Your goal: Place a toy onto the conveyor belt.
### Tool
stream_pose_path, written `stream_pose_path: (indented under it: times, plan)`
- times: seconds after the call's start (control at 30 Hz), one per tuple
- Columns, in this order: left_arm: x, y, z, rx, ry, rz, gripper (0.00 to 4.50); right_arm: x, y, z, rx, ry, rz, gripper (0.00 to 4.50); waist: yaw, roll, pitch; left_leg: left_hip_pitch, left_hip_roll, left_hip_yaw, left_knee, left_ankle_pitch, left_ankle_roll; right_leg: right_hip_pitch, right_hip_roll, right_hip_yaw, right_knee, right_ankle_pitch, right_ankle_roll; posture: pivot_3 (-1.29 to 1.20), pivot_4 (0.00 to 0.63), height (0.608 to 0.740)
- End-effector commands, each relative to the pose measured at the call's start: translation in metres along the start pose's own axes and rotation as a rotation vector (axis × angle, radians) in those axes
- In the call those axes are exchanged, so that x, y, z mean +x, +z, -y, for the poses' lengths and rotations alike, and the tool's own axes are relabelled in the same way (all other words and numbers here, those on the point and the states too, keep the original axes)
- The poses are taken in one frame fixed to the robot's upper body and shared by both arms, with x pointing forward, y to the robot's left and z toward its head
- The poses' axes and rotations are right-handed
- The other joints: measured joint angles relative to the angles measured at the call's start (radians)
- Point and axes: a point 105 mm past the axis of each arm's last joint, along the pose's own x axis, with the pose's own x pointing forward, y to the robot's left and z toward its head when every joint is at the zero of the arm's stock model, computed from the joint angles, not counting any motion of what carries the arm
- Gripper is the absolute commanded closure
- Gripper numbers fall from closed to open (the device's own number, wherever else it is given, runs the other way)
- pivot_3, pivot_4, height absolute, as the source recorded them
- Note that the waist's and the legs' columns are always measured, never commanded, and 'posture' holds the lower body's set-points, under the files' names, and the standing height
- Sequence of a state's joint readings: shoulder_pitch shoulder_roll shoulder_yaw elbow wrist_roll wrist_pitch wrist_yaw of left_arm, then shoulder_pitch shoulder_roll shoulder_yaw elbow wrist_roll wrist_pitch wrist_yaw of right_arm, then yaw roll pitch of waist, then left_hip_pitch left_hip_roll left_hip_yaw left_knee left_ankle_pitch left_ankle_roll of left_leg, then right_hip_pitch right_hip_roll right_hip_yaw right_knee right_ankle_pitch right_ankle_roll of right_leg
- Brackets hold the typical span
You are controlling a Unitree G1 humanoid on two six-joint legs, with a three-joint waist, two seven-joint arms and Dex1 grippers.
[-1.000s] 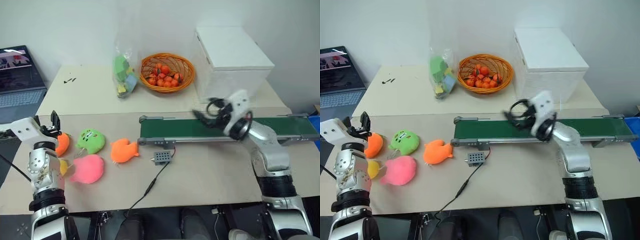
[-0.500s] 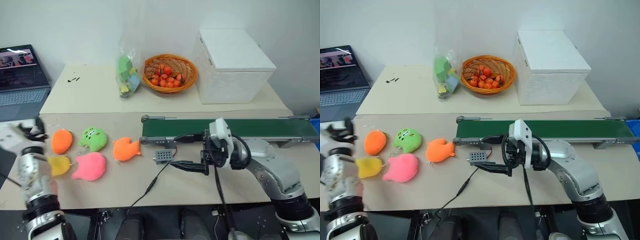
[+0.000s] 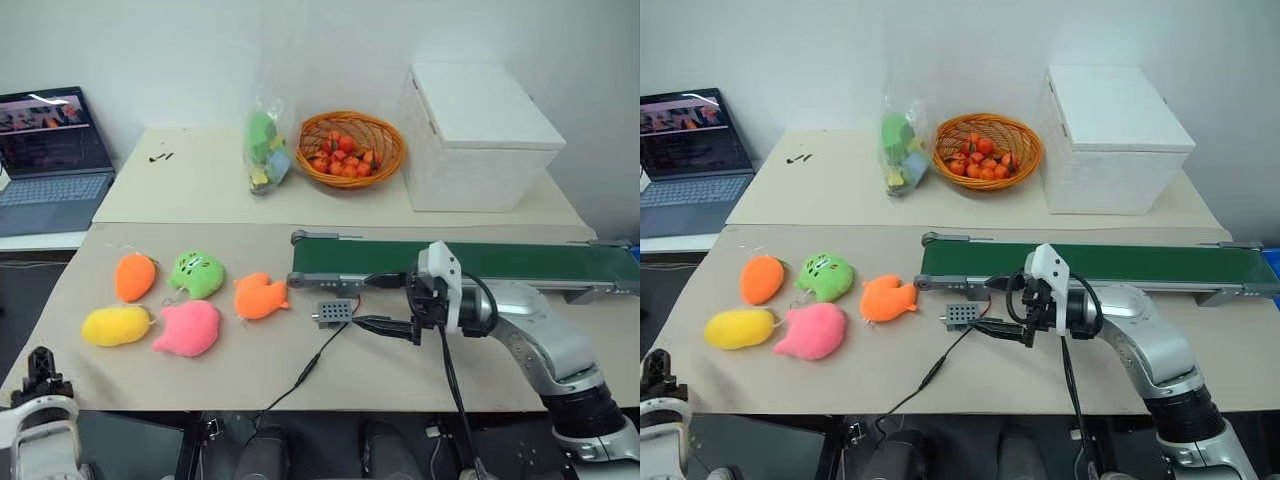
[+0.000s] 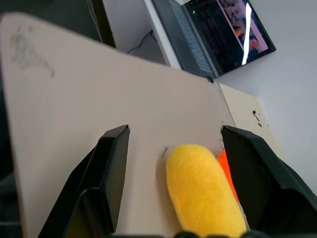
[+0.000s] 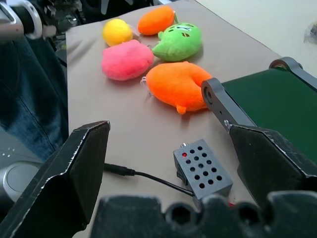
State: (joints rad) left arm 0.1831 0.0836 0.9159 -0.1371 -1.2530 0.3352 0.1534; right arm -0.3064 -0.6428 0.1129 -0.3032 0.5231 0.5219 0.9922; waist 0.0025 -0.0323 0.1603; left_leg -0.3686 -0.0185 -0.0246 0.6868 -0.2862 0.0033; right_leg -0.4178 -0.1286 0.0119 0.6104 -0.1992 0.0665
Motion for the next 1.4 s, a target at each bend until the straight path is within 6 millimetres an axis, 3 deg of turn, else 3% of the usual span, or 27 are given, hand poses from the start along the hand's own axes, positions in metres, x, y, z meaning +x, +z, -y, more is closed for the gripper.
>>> stream_pose_path:
  times: [0.03,0.23,0.4,0.73,0.87,0.9,1.07,1.2,1.27,1.4]
  plan:
    - [0.005,-0.006,0.015,-0.012,-0.104,-0.044,1.37,0.000,0.008,0.003,-0.046,-0.013,0.022,0.00,-0.001,-0.002,-0.001,0.000,0.000,0.000,0.001,0.000,0.000,0.000,0.001,0.000,0.000,0.000,-0.001,0.00,0.150,0.727]
    - [0.023,-0.024,0.018,0.031,-0.121,-0.126,1.37,0.000,0.014,0.002,-0.053,-0.020,0.049,0.00,-0.004,-0.002,-0.001,0.000,0.000,-0.001,0.001,0.000,0.000,-0.001,0.001,0.000,0.000,0.000,-0.001,0.00,0.150,0.727]
    - [0.034,-0.042,0.032,0.051,-0.174,-0.190,1.37,-0.003,0.016,0.002,-0.057,-0.036,0.058,0.00,-0.012,-0.002,-0.001,-0.001,0.000,-0.003,0.001,0.000,0.000,-0.002,0.001,0.001,0.000,0.000,-0.001,0.00,0.150,0.727]
    - [0.035,-0.062,0.052,0.041,-0.241,-0.233,1.37,-0.006,0.016,0.005,-0.062,-0.076,0.055,0.00,-0.015,-0.002,-0.001,-0.001,0.000,-0.003,0.001,0.000,0.000,-0.002,0.001,0.001,0.000,0.000,-0.001,0.00,0.150,0.727]
    - [0.035,-0.063,0.054,0.026,-0.246,-0.223,2.27,-0.005,0.015,0.007,-0.061,-0.083,0.053,0.00,-0.014,-0.002,-0.001,-0.001,0.000,-0.003,0.001,0.000,0.000,-0.002,0.001,0.002,0.000,0.000,-0.001,0.00,0.150,0.727]
    - [0.035,-0.063,0.054,0.029,-0.246,-0.222,2.77,-0.005,0.014,0.007,-0.061,-0.085,0.051,0.00,-0.014,-0.002,-0.001,-0.001,0.000,-0.003,0.001,0.000,0.000,-0.002,0.001,0.002,0.000,0.000,-0.001,0.00,0.150,0.727]
    - [0.034,-0.066,0.055,0.057,-0.245,-0.224,4.33,-0.004,0.013,0.008,-0.061,-0.091,0.044,0.00,-0.014,-0.002,-0.001,-0.001,0.000,-0.003,0.001,0.000,0.000,-0.002,0.001,0.001,0.000,0.000,-0.001,0.00,0.150,0.727]
    - [0.033,-0.063,0.063,0.216,-0.220,-0.151,4.33,-0.002,0.011,0.009,-0.055,-0.087,0.043,0.00,-0.013,-0.002,-0.001,-0.001,0.000,-0.003,0.001,0.000,0.000,-0.002,0.001,0.001,0.000,0.000,-0.001,0.00,0.150,0.727]
    - [0.028,-0.057,0.083,0.365,-0.261,-0.069,4.33,-0.002,0.009,0.009,-0.048,-0.086,0.036,0.00,-0.013,-0.002,-0.001,-0.001,0.000,-0.003,0.001,0.000,0.000,-0.002,0.001,0.001,0.000,0.000,-0.001,0.00,0.150,0.727]
    - [0.000,-0.046,0.162,0.775,-0.427,0.213,4.33,-0.002,0.006,0.011,-0.037,-0.088,0.035,0.00,-0.009,-0.003,-0.001,-0.002,0.000,-0.002,0.001,0.000,0.000,-0.002,0.001,0.001,-0.001,0.000,-0.001,0.00,0.150,0.727]
